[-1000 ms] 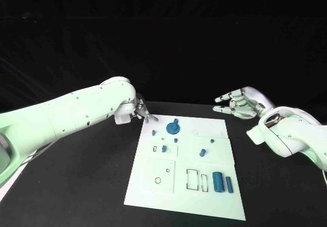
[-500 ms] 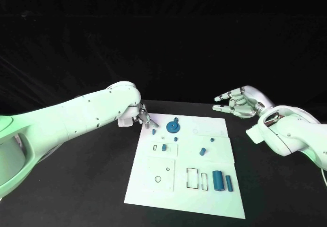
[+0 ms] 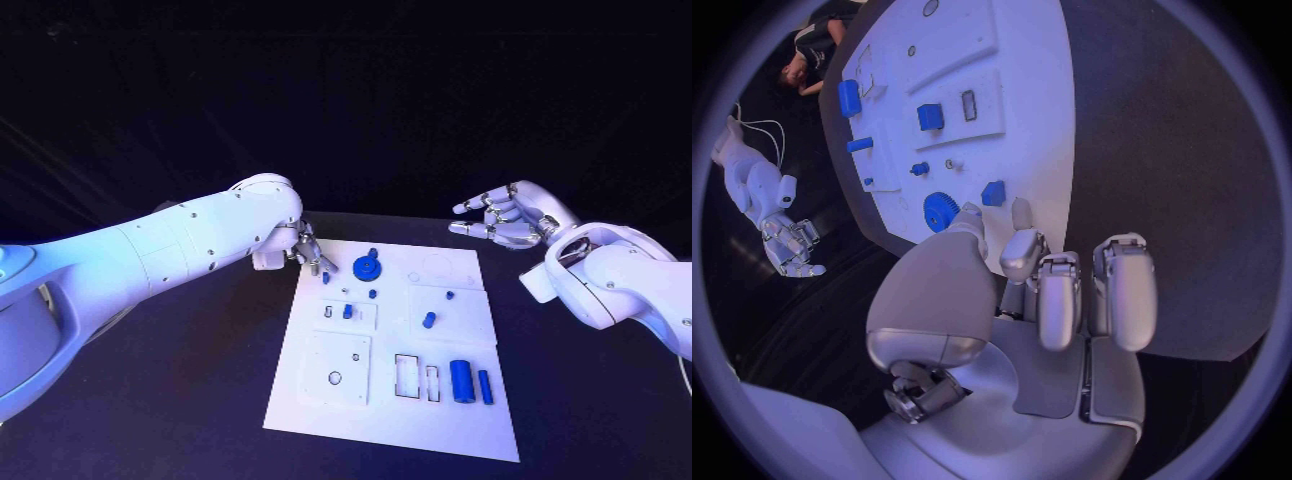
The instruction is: Assemble the parts on the task board
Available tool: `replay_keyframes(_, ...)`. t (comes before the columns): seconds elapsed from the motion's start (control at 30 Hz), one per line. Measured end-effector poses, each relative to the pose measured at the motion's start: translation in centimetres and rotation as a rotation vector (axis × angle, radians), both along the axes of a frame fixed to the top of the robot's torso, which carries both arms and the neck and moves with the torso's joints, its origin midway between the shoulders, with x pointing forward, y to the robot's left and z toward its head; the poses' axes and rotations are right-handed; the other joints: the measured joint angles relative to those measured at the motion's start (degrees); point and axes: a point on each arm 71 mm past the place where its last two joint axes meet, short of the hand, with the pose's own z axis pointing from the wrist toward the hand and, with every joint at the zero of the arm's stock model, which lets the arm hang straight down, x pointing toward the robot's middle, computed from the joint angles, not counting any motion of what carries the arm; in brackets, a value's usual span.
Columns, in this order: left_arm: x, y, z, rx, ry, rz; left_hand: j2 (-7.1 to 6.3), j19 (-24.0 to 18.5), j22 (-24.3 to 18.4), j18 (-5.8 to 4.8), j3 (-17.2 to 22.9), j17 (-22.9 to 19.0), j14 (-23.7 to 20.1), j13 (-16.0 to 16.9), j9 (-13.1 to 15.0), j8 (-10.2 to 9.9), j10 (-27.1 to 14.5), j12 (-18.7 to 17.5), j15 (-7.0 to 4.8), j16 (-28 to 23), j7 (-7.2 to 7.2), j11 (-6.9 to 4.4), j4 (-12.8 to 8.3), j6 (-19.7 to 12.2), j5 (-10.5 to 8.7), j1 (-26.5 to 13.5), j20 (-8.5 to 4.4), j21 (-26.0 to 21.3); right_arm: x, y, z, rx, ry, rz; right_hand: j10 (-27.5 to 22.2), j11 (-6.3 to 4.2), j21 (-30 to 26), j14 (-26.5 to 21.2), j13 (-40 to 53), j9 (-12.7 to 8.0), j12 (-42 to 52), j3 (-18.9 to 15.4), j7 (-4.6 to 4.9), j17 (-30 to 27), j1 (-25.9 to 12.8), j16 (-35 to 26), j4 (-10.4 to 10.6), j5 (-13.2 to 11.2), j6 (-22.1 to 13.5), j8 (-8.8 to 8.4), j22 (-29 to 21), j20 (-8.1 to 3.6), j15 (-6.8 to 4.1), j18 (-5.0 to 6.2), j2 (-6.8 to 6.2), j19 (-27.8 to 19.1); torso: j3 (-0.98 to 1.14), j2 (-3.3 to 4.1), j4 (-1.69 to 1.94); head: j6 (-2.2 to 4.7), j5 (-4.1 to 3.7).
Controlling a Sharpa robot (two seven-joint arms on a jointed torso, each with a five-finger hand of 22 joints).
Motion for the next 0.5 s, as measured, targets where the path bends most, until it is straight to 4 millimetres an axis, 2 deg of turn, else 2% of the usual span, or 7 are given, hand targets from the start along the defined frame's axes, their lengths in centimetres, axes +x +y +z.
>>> replay_keyframes(0.13,-0.09,-0.27,-0.26,-0.003,0.006,-0.008,0.00,0.0,0.0,0.00,0.0,0.0,0.0,0.1,-0.2,0.0,0.2,0.4,0.00,0.0,0.00,-0.20,0.0,0.0,0.00,1.0,0.00,0.2,0.00,0.05,-0.03,0.000,0.001,0.001,0.0,0.00,0.0,0.0,0.0,0.0,0.0,0.0,0.00,0.0,0.0,0.0,0.0,0.0,0.0,0.00,0.0,0.00,0.00,0.00,0.00,0.0,-0.01,0.00,0.00,-0.01,-0.09)
replay_keyframes(0.27,-0.15,-0.50,-0.41,-0.005,0.009,-0.016,0.54,0.0,0.0,0.00,0.0,0.0,0.0,0.2,-0.3,0.0,0.2,0.4,0.00,0.0,0.00,-0.20,0.0,0.0,0.00,1.6,0.00,0.2,0.00,0.08,-0.04,0.000,0.001,0.002,0.0,0.00,0.0,0.0,0.0,0.0,0.0,0.0,0.00,0.0,0.0,0.0,0.0,0.0,0.0,0.00,0.0,0.00,0.00,0.00,0.00,0.0,-0.02,0.02,-0.02,-0.05,-0.11)
replay_keyframes(0.37,-0.16,-0.56,-0.47,-0.006,0.010,-0.018,0.32,0.0,0.0,0.00,0.2,0.0,0.0,0.2,-0.3,0.0,0.2,0.4,0.00,0.0,0.00,-0.20,-0.2,0.0,0.00,1.8,0.00,0.2,-0.01,0.08,-0.05,0.001,0.001,0.003,0.0,0.00,0.0,0.0,0.0,0.0,0.0,0.0,0.00,0.0,0.0,0.0,0.0,0.0,0.0,0.00,0.0,0.00,0.00,0.00,0.00,0.0,-0.02,0.02,-0.02,-0.07,-0.12)
replay_keyframes(0.5,-0.17,-0.57,-0.51,-0.007,0.011,-0.019,0.91,0.0,0.0,0.00,0.2,0.0,0.0,0.2,-0.4,0.2,0.2,0.4,0.00,0.0,-0.20,-0.20,-0.2,0.2,0.00,2.4,0.00,0.2,-0.01,0.08,-0.06,0.000,0.002,0.003,0.0,0.00,0.0,0.0,0.0,0.0,0.0,0.0,0.00,0.0,0.0,0.0,0.0,0.0,0.0,0.00,0.0,0.00,0.00,0.00,0.00,0.0,-0.02,0.02,-0.02,-0.13,-0.12)
